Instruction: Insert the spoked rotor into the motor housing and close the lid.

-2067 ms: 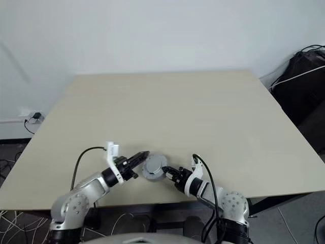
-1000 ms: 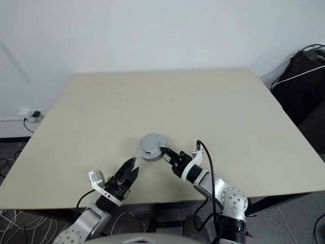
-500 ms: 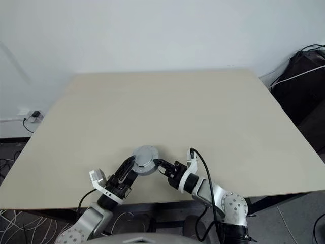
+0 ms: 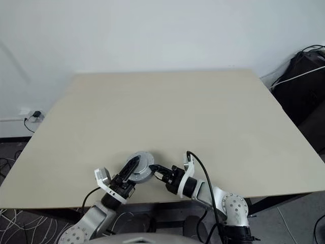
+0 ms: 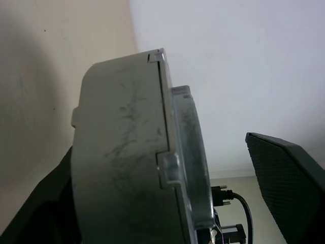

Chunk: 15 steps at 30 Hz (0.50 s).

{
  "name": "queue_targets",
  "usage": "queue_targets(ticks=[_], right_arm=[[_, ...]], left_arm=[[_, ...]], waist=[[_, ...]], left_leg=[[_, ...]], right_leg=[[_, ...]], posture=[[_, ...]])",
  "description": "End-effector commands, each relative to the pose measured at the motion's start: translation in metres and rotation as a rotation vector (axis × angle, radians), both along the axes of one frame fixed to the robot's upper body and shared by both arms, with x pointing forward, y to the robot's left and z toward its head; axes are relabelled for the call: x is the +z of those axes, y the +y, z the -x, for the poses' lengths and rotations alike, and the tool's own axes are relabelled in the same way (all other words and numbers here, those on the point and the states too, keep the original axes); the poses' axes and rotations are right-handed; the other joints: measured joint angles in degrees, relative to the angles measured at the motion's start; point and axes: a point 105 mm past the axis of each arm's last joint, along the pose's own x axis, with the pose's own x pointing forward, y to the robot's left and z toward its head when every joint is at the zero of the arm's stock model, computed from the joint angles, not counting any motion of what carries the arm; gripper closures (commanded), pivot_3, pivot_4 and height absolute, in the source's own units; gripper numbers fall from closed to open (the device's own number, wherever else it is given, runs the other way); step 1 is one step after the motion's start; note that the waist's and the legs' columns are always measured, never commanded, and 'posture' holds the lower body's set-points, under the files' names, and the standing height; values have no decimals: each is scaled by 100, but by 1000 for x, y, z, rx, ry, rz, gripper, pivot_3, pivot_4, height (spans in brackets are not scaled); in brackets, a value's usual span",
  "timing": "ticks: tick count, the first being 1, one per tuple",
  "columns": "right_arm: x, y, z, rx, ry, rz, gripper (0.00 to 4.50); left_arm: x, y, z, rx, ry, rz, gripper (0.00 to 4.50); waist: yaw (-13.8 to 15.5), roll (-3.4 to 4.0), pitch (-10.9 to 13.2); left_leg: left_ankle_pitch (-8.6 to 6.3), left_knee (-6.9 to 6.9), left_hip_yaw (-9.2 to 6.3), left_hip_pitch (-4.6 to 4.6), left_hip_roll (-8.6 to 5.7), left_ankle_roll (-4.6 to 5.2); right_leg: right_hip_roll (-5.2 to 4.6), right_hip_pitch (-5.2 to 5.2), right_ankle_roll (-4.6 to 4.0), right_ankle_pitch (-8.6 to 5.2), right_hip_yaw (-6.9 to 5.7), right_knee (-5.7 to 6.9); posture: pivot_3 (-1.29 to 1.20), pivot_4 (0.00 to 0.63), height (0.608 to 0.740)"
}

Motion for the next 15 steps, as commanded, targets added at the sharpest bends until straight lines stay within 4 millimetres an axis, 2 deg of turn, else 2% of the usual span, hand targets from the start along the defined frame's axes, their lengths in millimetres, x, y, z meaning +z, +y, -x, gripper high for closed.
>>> queue_targets(ticks=[1, 4, 10, 15], right_arm=[[22, 3, -4, 0, -76, -66, 3322], [21, 2, -5, -8, -75, -60, 3322], [19, 0, -8, -19, -89, -30, 3322], [18, -10, -25, -83, -253, 159, 3322]], left_arm=[[13, -5, -4, 8, -46, 53, 1263], [13, -5, -2, 16, -43, 50, 2212], [12, -3, -1, 30, -37, 55, 2275], [13, 0, -3, 47, -48, 39, 2275]], waist=[[1, 0, 0], [4, -1, 0], [6, 0, -1], [4, 0, -1]], left_leg=[[0, 1, 0, 0, 0, 0], [-1, 4, 0, -1, 0, 1], [-3, 11, 0, 0, 0, 4], [-3, 17, 3, 0, 0, 3]], right_leg=[[0, 0, 0, 0, 0, 0], [-1, 1, 2, 0, 0, 0], [-1, 5, 2, 0, 0, 2], [1, 6, 12, -4, 0, 4]], posture=[[0, 0, 740], [0, 0, 740], [0, 0, 740], [0, 0, 740]])
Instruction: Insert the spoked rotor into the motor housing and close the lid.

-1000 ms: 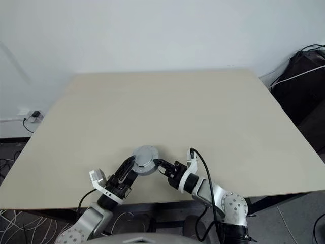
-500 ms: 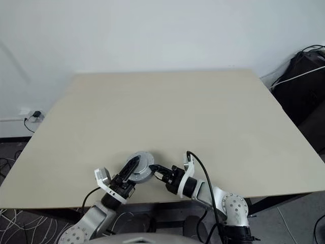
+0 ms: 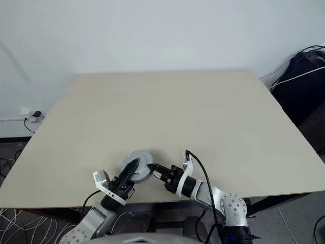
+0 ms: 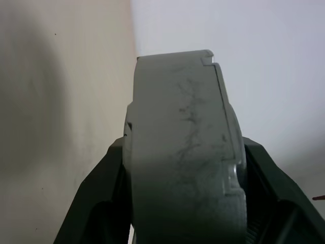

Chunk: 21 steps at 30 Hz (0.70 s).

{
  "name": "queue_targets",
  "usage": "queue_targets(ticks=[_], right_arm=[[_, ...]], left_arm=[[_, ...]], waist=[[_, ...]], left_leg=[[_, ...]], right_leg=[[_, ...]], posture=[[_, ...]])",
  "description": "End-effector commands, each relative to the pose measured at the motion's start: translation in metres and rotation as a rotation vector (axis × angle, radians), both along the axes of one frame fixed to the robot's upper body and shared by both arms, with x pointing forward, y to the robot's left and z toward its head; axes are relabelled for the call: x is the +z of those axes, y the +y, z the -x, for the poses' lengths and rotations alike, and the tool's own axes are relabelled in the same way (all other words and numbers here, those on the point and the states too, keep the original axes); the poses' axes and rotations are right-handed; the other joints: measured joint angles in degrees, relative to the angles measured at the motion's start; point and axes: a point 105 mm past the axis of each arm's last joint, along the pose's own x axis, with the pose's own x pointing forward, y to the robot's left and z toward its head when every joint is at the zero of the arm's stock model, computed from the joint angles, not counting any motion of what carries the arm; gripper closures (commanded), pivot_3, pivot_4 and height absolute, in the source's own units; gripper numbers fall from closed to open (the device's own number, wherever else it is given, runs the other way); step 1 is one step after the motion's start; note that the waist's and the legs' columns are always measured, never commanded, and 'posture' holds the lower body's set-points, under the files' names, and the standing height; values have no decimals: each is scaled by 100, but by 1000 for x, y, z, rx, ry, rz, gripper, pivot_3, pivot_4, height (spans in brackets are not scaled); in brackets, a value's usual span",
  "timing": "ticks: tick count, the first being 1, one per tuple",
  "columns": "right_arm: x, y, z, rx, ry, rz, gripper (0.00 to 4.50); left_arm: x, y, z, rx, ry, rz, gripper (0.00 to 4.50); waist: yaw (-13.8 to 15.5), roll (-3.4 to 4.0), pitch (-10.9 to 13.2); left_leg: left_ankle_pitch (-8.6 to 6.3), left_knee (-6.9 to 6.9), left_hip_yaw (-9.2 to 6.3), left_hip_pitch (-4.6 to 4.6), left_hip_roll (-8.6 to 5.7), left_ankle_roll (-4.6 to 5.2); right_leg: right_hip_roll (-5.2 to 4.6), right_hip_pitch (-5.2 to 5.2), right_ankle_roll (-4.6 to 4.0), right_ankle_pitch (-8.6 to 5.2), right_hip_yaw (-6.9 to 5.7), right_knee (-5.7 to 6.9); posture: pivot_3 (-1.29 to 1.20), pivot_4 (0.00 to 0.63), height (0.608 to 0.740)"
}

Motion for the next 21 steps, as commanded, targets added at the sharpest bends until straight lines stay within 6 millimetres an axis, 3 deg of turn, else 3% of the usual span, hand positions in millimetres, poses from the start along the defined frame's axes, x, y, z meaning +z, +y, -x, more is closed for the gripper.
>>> queue_targets(ticks=[1, 5, 15, 21], right_arm=[[16, -12, -22, -73, -211, 152, 3322], [13, -14, -24, -32, -365, 331, 3322], [16, -26, -24, -37, -797, 649, 21], [9, -34, -13, 20, -1002, 800, 0]], left_arm=[[15, -1, -8, 26, -68, -11, 2275], [12, 10, -14, 72, -76, -48, 2276], [10, 47, -42, 214, -90, -173, 2392], [6, 64, -60, 253, -81, -239, 2392]], waist=[[5, -1, 0], [10, -4, -2], [30, -29, -18], [68, -53, -31]], left_leg=[[0, 1, 0, 0, 0, 0], [0, 6, 1, 0, -3, 1], [1, 13, -1, 3, -1, -1], [-2, 38, -1, 7, -12, 6]], right_leg=[[1, 1, 5, -2, 0, 0], [4, 5, 8, 0, -2, 0], [11, 8, 4, 9, -5, 7], [8, 26, 36, 17, -3, 0]], posture=[[0, 0, 740], [0, 0, 740], [0, 0, 740], [0, 0, 740]])
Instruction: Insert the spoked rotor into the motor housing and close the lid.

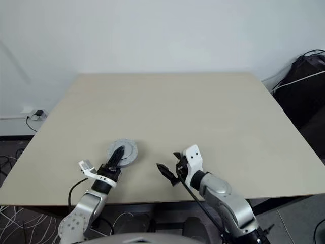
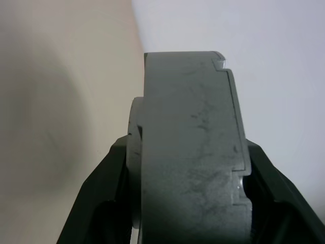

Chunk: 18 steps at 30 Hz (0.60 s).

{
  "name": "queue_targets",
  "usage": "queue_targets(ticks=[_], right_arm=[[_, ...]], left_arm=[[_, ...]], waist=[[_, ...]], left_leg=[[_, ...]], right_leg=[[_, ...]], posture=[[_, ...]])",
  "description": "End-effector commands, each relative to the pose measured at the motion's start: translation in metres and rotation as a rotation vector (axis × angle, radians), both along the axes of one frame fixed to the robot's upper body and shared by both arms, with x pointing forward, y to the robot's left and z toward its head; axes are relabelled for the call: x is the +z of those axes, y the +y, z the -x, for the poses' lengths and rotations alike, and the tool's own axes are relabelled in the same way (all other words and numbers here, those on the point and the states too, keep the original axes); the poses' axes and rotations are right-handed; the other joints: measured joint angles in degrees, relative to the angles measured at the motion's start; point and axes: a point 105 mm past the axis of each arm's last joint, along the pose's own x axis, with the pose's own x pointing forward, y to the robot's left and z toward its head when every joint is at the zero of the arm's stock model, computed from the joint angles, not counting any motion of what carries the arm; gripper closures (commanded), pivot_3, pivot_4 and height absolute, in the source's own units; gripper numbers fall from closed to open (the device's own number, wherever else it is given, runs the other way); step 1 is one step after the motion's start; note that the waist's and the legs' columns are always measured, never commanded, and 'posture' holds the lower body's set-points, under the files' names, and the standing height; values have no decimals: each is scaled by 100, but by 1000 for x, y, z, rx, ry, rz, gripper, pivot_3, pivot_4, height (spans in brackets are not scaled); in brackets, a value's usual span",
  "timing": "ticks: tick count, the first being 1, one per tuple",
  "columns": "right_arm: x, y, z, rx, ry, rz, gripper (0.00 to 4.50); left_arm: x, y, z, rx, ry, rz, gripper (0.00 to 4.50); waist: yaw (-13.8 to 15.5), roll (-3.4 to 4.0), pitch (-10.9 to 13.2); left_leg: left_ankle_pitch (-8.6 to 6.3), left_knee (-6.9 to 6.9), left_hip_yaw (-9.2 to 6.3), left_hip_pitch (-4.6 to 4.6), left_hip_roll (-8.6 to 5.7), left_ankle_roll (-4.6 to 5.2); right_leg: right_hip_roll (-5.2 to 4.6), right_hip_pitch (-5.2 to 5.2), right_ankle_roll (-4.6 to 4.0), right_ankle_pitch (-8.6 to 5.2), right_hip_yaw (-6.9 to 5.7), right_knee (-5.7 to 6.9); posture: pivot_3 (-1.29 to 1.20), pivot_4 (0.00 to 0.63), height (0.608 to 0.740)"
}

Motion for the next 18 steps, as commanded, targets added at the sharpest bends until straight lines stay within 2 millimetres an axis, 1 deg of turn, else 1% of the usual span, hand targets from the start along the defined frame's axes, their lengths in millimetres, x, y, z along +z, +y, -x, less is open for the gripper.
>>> queue_targets(ticks=[1, 5, 9, 12, 15, 18], right_arm=[[14, 1, 2, 39, -136, 29, 0], [10, -7, 7, 38, -171, 78, 0], [5, -15, 6, -18, -214, 113, 0], [4, -17, 6, -43, -218, 112, 0], [1, -16, 8, -32, -190, 84, 0], [1, -16, 9, -39, -187, 70, 0]], left_arm=[[14, 11, -15, 37, -61, -36, 2392], [8, 28, -32, 93, -19, -88, 2392], [1, 45, -50, 147, 35, -143, 2392], [-5, 53, -61, 183, 90, -173, 2392], [-5, 56, -70, 195, 102, -184, 2392], [2, 56, -84, 200, 88, -193, 2392]], waist=[[4, -2, 1], [55, -16, -7], [97, -32, -18], [130, -45, -26], [157, -56, -32], [176, -58, -33]], left_leg=[[0, 2, 0, 0, 2, 0], [5, 7, -1, 8, 8, 0], [7, 7, 0, 12, 10, -1], [8, 8, 0, 12, 10, -1], [9, 9, -1, 12, 11, -2], [9, 9, 1, 12, 10, -1]], right_leg=[[2, 0, 1, 1, 1, 2], [7, 8, -4, 8, 0, 6], [11, 10, -5, 11, 2, 6], [11, 10, -4, 16, 3, 6], [14, 10, -1, 44, 3, 6], [15, 10, -4, 46, 3, 6]], posture=[[0, 0, 740], [0, 0, 740], [0, 0, 740], [0, 0, 740], [0, 0, 740], [0, 0, 740]])
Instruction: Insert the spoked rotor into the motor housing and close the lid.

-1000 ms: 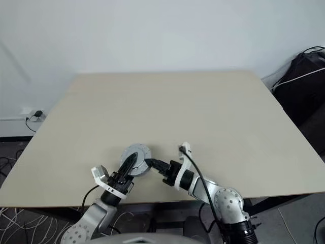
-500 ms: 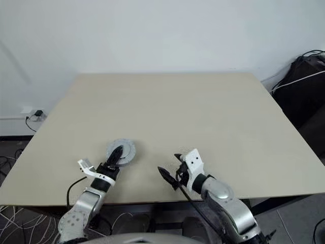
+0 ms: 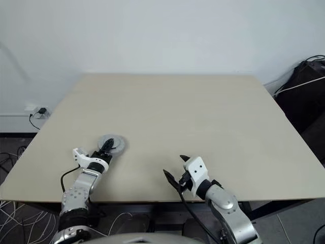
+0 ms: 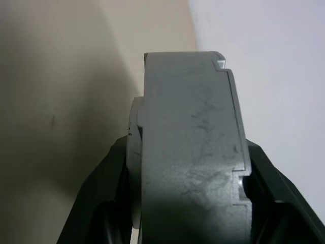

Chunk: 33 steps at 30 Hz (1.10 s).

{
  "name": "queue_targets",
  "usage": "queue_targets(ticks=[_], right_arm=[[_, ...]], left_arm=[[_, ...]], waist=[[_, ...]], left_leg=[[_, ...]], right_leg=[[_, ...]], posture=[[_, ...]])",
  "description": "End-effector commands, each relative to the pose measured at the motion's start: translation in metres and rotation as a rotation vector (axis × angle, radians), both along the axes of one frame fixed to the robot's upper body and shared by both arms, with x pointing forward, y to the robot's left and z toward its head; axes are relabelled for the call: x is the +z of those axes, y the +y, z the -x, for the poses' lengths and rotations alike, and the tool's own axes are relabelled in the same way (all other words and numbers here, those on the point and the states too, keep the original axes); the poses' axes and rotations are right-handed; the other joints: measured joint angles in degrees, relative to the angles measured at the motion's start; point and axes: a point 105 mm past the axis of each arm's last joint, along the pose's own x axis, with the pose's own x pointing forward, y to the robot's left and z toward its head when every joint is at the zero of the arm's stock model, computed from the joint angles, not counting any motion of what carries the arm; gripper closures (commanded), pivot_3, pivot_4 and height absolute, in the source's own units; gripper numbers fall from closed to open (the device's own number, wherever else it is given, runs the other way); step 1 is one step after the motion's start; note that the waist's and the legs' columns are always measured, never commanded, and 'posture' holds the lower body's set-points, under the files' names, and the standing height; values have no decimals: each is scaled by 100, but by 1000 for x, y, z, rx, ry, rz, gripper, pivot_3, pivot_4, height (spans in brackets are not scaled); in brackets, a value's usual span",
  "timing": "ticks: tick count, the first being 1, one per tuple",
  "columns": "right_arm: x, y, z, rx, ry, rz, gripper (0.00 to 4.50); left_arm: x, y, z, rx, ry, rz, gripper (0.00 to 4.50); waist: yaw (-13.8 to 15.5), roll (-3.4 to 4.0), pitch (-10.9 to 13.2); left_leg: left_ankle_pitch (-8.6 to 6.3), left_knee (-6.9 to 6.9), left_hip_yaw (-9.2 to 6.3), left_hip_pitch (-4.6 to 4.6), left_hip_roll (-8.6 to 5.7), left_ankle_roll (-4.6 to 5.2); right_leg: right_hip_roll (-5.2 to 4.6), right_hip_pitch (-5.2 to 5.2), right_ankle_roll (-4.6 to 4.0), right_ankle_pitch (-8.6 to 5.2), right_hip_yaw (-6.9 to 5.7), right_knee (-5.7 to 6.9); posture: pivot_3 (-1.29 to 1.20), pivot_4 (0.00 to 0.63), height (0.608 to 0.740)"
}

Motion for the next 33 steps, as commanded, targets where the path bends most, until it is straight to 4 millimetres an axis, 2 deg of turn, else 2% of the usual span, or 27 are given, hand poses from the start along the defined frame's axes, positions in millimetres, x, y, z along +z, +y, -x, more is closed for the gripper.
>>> queue_targets(ticks=[1, 6, 16, 22, 26, 33], right_arm=[[12, 0, -3, -4, -46, -34, 0], [9, 0, -4, -7, -35, -42, 0], [7, 1, -3, -5, -17, -44, 0], [6, 2, -1, 0, -5, -44, 0], [4, 2, -2, -2, 4, -44, 0], [2, 3, -2, 1, 12, -43, 0]], left_arm=[[31, 2, -25, 7, -105, -34, 2392], [38, -5, -46, -8, -111, -51, 2392], [31, -13, -74, 21, -33, -115, 2392], [24, -17, -78, 22, 3, -133, 2392], [10, -18, -74, 15, 79, -157, 2392], [2, -17, -62, 0, 96, -168, 69]], waist=[[20, -1, 0], [27, -2, 0], [17, -3, 0], [5, -3, 0], [5, -3, -1], [-11, 0, -4]], left_leg=[[1, 0, -1, 0, 0, 0], [10, 1, -2, 0, 4, -3], [15, 1, -2, 5, 4, -4], [16, 1, -2, 5, 4, -3], [18, 1, -2, 7, 4, -3], [18, 0, 0, 40, 5, -3]], right_leg=[[1, 0, -1, 1, -1, 0], [5, 1, -3, 5, -3, 0], [8, 5, 15, 27, -2, 0], [8, 4, 18, 29, -1, 0], [8, 6, 20, 31, -2, 2], [8, 40, 40, 19, 1, 1]], posture=[[0, 0, 740], [0, 0, 740], [0, 0, 740], [0, 0, 740], [0, 0, 740], [0, 0, 740]])
